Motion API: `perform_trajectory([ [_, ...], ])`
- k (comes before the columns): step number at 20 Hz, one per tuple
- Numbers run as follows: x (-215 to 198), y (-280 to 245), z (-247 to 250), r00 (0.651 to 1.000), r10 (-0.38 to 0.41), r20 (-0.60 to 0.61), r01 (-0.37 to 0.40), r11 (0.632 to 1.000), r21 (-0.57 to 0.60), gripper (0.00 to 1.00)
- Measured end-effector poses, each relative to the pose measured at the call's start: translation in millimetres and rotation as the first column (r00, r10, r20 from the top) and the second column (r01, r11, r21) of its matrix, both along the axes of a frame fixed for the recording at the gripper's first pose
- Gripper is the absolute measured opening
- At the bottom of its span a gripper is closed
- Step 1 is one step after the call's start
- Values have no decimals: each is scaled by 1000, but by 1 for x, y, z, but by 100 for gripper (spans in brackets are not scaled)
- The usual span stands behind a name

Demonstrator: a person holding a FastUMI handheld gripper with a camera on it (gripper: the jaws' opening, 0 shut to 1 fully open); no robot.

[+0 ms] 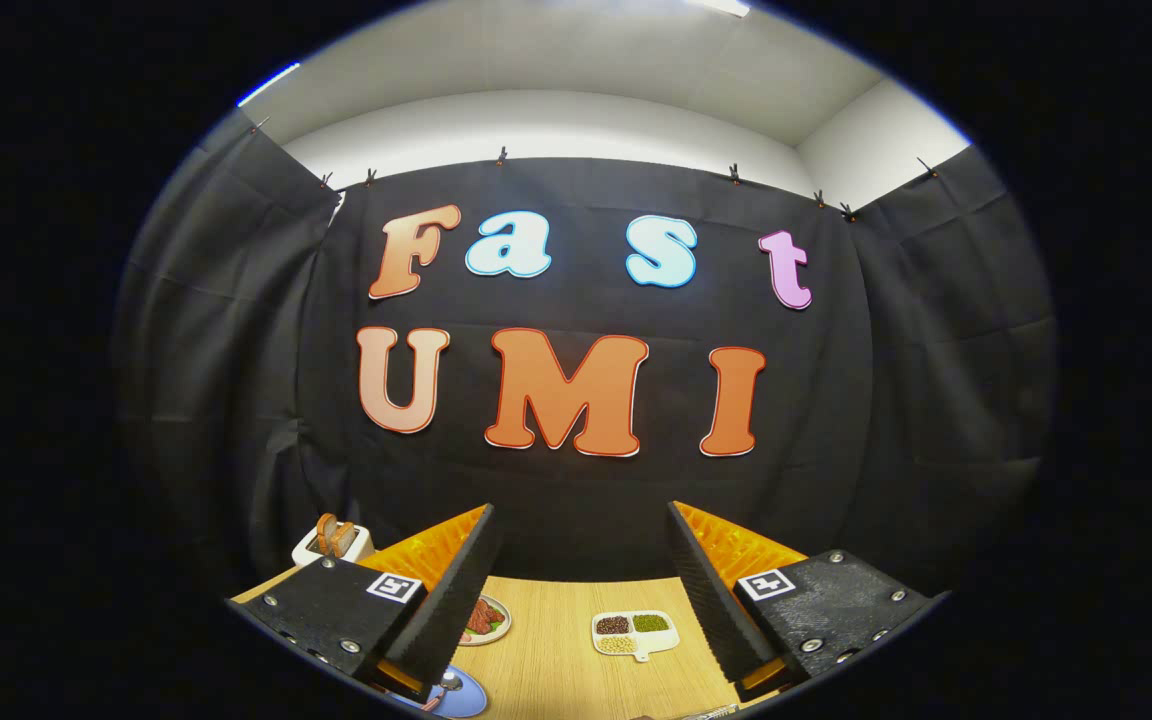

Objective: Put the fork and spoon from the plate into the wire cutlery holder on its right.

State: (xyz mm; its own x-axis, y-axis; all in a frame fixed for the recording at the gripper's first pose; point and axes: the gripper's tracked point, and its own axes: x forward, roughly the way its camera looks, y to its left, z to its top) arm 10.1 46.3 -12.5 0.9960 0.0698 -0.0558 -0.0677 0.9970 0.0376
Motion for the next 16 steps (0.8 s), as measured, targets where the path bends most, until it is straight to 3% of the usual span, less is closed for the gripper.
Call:
perform_trajectory([
  [5,3,41,-48,981,70,-179,-71,997,-1,99],
  [9,-4,90,-111,909,176,-378,-178,984,31,99],
  [12,-17,123,-160,827,240,-508,-245,968,58,99],
  [14,-32,148,-198,749,288,-597,-296,951,87,98],
  [16,-50,163,-240,647,303,-699,-328,939,103,94],
])
